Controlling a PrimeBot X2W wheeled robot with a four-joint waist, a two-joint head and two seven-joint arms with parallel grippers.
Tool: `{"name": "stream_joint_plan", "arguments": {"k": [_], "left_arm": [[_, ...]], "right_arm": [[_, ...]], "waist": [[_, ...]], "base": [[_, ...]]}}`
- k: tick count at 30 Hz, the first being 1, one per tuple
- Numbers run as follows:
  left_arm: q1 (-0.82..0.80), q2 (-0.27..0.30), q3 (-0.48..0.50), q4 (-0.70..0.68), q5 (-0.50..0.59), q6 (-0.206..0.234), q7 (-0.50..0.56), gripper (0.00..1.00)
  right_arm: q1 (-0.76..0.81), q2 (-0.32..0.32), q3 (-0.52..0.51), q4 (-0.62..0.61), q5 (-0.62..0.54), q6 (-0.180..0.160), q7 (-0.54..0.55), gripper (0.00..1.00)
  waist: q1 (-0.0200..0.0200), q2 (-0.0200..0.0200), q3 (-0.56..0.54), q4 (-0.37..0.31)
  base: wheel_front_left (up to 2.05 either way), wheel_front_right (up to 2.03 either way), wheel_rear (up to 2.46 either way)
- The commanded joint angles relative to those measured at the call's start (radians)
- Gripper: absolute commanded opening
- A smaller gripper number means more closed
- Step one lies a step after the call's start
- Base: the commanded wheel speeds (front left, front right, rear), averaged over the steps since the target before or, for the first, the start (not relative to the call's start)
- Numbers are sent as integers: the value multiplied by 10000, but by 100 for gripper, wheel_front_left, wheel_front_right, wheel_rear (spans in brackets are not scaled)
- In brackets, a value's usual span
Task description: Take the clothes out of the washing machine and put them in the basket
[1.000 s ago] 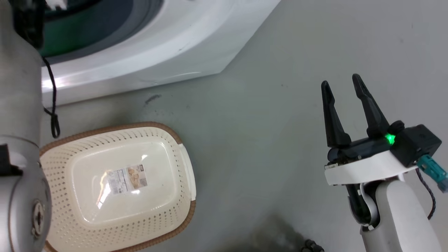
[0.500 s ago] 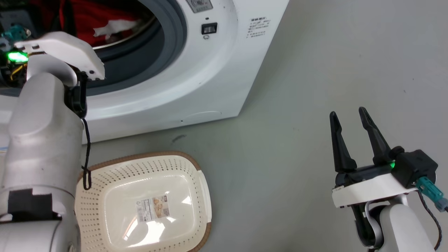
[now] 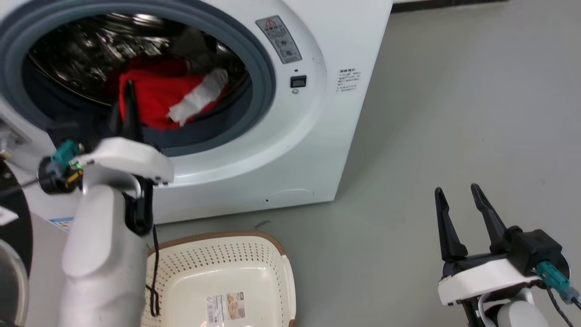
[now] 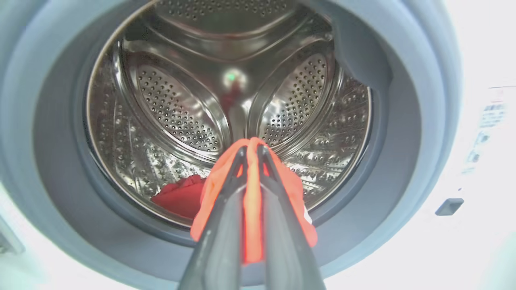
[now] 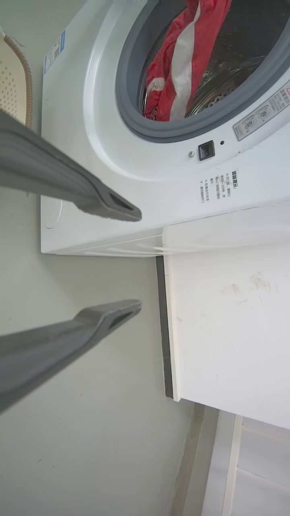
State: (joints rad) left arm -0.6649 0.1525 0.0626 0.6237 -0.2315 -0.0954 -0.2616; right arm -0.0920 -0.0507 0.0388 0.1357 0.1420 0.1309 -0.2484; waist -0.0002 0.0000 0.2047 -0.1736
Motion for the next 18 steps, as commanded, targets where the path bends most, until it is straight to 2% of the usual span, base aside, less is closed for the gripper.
{"name": "stream_joint_plan", "arguments": {"k": [1,5,6,13,14,18], "left_arm": [[472,-135,28,-396,103,11,-49,0],[1641,-449,45,-1469,134,-15,-39,0],[2442,-606,-26,-2301,185,52,-38,0],[3923,-830,-327,-4597,263,293,-36,0],[3923,-830,-327,-4597,263,293,-36,0],[4696,-866,-552,-5891,291,452,337,0]], "right_arm": [[191,10,-63,-59,-33,-3,48,100],[535,11,-209,-189,-104,-3,201,100],[811,10,-259,-338,-129,-3,350,100],[1195,10,-391,-643,-125,-3,543,100],[1195,10,-391,-643,-125,-3,543,100],[1323,11,-419,-801,-116,-3,636,100]], "waist": [[2,0,-450,262],[2,0,-930,474],[2,0,-1234,603],[2,0,-1617,1007],[2,0,-1617,1007],[2,0,-1692,1165]], "base": [[0,0,0],[0,0,0],[0,0,0],[0,0,0],[0,0,0],[0,0,0]]}}
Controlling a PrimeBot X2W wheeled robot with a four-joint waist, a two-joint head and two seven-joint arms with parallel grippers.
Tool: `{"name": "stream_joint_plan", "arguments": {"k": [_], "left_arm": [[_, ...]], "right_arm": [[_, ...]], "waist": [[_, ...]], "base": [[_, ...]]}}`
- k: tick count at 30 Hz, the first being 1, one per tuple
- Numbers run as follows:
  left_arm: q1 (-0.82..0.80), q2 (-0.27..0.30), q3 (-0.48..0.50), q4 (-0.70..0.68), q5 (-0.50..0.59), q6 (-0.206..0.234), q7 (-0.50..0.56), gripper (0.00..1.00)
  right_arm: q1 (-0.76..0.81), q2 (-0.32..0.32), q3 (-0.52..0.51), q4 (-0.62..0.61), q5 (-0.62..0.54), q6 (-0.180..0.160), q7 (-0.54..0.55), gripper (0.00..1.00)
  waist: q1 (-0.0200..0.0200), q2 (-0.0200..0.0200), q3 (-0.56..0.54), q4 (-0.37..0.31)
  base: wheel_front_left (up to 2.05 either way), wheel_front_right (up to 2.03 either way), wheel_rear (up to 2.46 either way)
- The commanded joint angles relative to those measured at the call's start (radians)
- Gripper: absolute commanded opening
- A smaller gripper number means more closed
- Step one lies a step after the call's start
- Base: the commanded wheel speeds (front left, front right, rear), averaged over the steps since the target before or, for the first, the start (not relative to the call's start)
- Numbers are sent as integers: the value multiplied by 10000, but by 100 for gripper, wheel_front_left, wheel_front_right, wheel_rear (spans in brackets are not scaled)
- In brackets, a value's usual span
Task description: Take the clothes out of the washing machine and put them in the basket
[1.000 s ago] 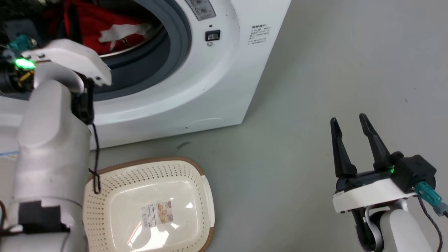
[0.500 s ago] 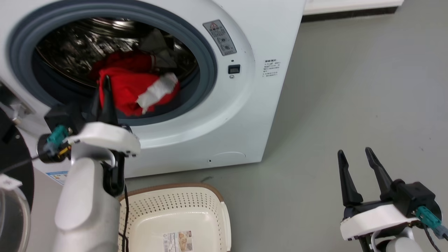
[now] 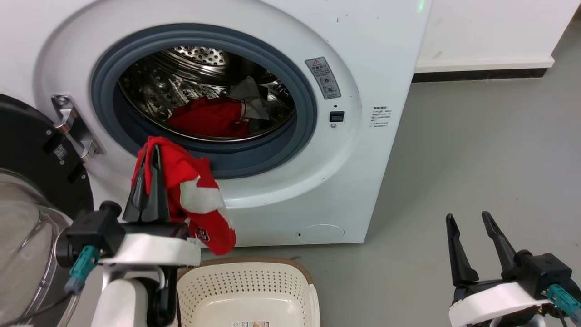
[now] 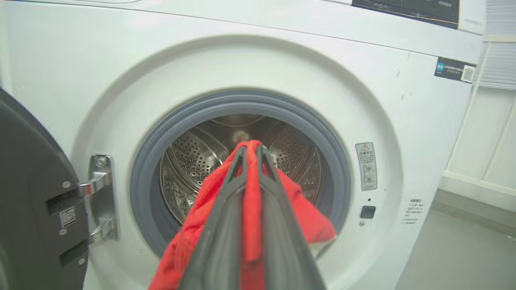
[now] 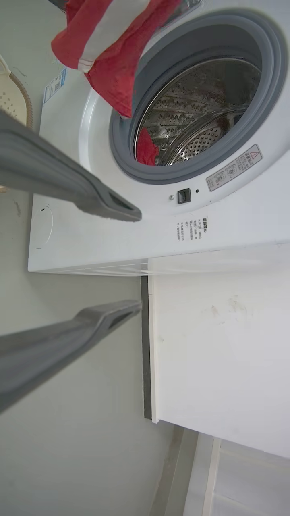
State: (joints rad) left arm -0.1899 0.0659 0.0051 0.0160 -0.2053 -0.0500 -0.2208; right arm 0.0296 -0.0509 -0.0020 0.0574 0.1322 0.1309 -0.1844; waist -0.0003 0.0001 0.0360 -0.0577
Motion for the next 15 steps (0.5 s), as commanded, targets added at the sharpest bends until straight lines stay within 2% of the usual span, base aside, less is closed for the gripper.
{"name": "stream_joint_plan", "arguments": {"k": [1,3,8,15], "left_arm": [[158,-4,-29,-145,46,51,43,0],[770,-15,-152,-1053,96,206,386,0],[1727,-59,-423,-1746,1,438,916,0],[2572,-117,-822,-1025,-314,739,873,0]], "right_arm": [[113,13,-8,-55,-23,-3,-8,100],[140,12,-60,-143,-14,-3,11,100],[118,12,-115,-238,-43,-3,55,100],[-164,12,-12,-240,-29,-3,-17,100]], "waist": [[3,-1,-4,26],[3,-1,24,106],[3,-1,239,255],[3,-1,675,297]], "base": [[0,0,0],[0,0,0],[0,0,0],[0,0,0]]}}
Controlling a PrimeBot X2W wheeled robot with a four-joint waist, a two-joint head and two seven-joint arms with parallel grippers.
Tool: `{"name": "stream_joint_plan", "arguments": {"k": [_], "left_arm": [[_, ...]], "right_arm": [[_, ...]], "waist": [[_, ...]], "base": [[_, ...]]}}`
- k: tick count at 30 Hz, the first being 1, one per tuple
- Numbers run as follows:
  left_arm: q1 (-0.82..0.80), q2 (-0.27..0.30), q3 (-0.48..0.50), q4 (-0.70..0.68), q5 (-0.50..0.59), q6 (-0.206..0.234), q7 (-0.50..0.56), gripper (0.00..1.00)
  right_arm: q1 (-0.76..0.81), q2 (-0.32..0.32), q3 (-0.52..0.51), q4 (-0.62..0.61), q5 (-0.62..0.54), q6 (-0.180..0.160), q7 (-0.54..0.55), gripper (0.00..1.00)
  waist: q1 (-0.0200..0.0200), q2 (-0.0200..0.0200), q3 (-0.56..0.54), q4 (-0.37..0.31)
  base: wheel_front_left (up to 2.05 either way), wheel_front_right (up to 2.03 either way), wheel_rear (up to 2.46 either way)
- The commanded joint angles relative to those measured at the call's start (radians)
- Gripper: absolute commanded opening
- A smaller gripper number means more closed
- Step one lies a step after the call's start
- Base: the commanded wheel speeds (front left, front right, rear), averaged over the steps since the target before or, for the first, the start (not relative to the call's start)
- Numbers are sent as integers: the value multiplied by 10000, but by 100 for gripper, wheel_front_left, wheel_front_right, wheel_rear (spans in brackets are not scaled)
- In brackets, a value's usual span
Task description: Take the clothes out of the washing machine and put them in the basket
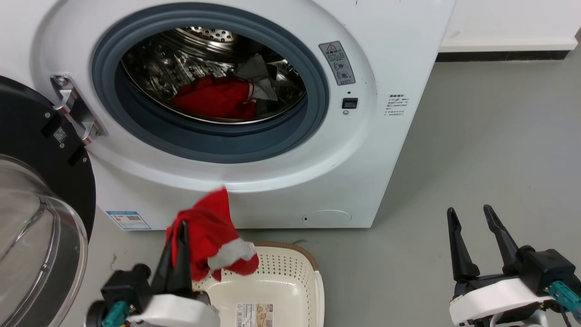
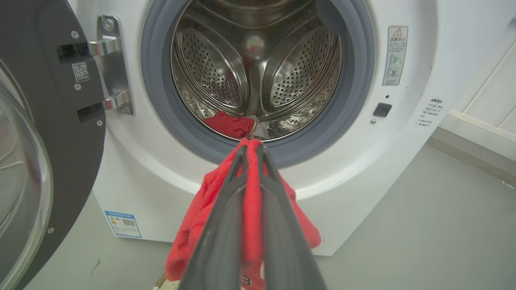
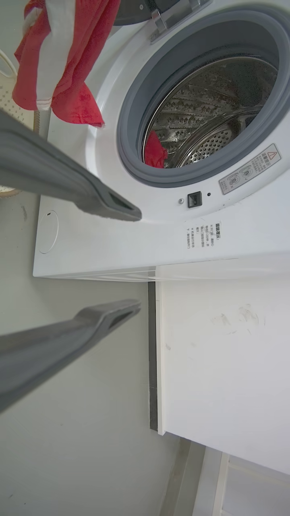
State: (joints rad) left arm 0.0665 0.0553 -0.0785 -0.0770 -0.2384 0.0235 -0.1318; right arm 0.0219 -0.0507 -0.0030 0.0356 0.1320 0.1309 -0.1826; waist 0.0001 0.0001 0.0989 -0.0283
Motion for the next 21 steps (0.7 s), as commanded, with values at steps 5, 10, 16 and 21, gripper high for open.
{"name": "stream_joint_plan", "arguments": {"k": [5,10,16,21], "left_arm": [[581,-39,-504,761,-363,179,-323,0],[396,-44,-769,1927,-754,334,-706,0],[-1396,-49,-815,4756,-1105,21,-1200,0],[-2906,-50,-670,6835,-1183,-145,-1304,0]], "right_arm": [[-284,10,52,-19,-16,-3,-77,100],[-519,10,60,-49,-49,-3,-91,100],[-1191,11,310,-176,-121,-3,-106,100],[-1710,11,554,-119,-132,-3,-192,100]], "waist": [[-1,-1,397,-9],[-1,-1,965,67],[-1,-1,2399,-117],[-1,-1,3384,-438]], "base": [[0,0,0],[0,0,0],[0,0,0],[0,0,0]]}}
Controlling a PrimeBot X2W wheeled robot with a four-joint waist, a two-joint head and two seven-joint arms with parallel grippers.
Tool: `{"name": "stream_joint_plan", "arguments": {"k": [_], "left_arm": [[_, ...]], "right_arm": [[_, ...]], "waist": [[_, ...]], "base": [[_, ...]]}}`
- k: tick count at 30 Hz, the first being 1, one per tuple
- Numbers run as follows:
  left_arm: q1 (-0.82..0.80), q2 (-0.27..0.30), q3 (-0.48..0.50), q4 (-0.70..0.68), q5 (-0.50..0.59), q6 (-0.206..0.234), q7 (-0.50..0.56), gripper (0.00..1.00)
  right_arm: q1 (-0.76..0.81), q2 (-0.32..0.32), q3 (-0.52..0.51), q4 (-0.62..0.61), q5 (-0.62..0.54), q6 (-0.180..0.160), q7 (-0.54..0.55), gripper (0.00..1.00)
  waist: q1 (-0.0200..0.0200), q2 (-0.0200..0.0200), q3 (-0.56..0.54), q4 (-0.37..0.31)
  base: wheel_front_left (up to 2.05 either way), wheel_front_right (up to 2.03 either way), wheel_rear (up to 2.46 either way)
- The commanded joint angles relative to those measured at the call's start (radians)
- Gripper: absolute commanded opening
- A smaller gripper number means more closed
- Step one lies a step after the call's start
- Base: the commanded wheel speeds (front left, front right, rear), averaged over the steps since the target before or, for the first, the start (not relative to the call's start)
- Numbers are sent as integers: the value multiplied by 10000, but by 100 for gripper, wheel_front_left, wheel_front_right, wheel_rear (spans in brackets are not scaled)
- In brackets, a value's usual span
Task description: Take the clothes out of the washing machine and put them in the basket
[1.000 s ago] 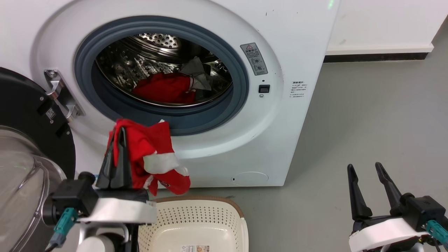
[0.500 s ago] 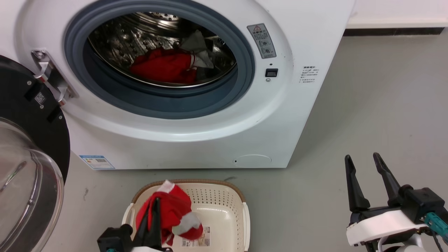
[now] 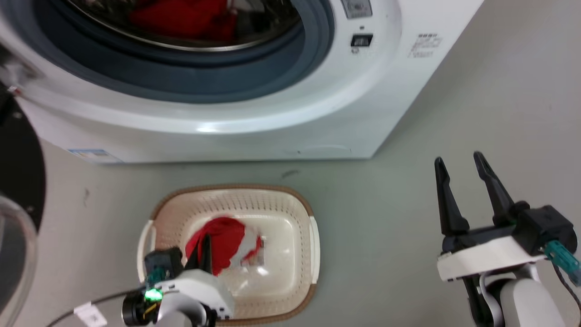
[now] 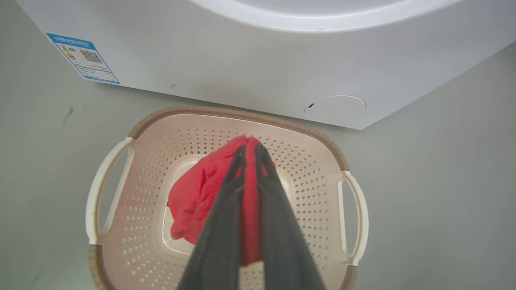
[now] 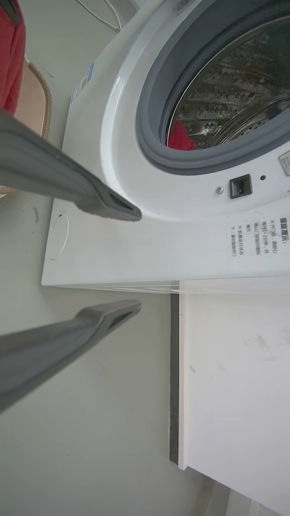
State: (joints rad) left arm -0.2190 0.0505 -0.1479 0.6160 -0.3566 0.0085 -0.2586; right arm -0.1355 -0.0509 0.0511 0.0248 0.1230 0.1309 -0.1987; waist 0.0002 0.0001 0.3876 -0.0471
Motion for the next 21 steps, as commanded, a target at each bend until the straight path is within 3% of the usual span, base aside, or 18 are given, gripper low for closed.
{"name": "stream_joint_plan", "arguments": {"k": [1,11,21], "left_arm": [[-362,1,56,290,9,-54,-54,0],[-2829,258,722,3026,184,-113,-75,0],[-3838,542,1147,4714,304,-105,-68,0]], "right_arm": [[-234,13,65,6,-26,-3,-67,100],[-1271,13,502,234,100,-3,-380,100],[-1908,15,829,574,247,-5,-582,100]], "waist": [[-2,-1,676,-319],[-2,-1,2464,-936],[-2,-1,3365,-1315]], "base": [[0,0,0],[0,0,0],[0,0,0]]}}
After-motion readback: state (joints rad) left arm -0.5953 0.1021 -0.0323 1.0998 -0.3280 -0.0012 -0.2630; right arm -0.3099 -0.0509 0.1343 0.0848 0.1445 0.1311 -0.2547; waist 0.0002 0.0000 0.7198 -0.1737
